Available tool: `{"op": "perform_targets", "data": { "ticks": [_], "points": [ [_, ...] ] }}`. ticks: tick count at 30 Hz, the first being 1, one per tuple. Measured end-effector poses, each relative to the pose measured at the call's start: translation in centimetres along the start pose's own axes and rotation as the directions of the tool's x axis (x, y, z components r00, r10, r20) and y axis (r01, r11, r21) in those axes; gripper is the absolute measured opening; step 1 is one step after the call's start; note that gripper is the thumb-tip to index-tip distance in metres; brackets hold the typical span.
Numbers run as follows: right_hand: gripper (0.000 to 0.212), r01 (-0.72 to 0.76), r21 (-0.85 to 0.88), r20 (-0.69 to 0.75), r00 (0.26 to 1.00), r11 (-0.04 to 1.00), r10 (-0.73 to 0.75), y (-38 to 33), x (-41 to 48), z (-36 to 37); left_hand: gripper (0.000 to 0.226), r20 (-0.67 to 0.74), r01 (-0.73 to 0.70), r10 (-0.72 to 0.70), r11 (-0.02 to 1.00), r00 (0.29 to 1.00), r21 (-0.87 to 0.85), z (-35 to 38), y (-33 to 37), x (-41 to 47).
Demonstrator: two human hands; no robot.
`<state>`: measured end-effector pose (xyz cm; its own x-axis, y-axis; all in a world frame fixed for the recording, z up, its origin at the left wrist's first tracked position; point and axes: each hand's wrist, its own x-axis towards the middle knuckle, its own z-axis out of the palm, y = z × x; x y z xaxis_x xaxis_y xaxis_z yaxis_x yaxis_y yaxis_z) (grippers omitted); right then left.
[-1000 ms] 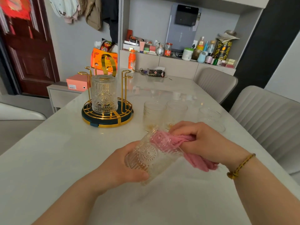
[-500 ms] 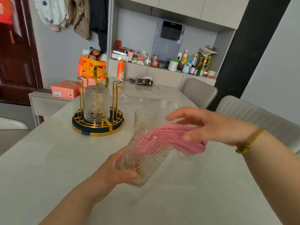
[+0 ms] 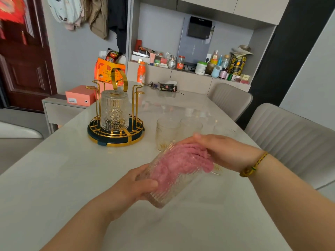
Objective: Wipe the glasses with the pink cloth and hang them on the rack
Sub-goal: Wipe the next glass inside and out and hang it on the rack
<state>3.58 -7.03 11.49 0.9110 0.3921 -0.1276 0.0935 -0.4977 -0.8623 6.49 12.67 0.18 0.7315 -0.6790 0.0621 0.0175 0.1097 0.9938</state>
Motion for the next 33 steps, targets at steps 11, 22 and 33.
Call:
{"op": "perform_targets", "data": {
  "ticks": [11, 22, 33],
  "points": [
    [0.043, 0.081, 0.264, -0.234, 0.972, 0.961, -0.017, 5.3, 0.9, 3.6, 0.035, -0.16, 0.144, -0.173, 0.973, 0.972, -0.179, -0.2, 0.2, 1.1],
    [0.036, 0.295, 0.222, -0.387, 0.902, 0.93, -0.193, 7.6, 1.5, 5.4, 0.049, -0.351, -0.019, -0.029, 0.991, 0.936, -0.134, 0.1, -0.4, 1.8],
    [0.077, 0.185, 0.597, -0.376, 0.924, 0.781, 0.069, 8.7, 1.8, 6.2, 0.07, -0.297, -0.081, 0.079, 0.997, 0.952, 0.006, -0.3, -0.6, 1.3]
  ]
}}
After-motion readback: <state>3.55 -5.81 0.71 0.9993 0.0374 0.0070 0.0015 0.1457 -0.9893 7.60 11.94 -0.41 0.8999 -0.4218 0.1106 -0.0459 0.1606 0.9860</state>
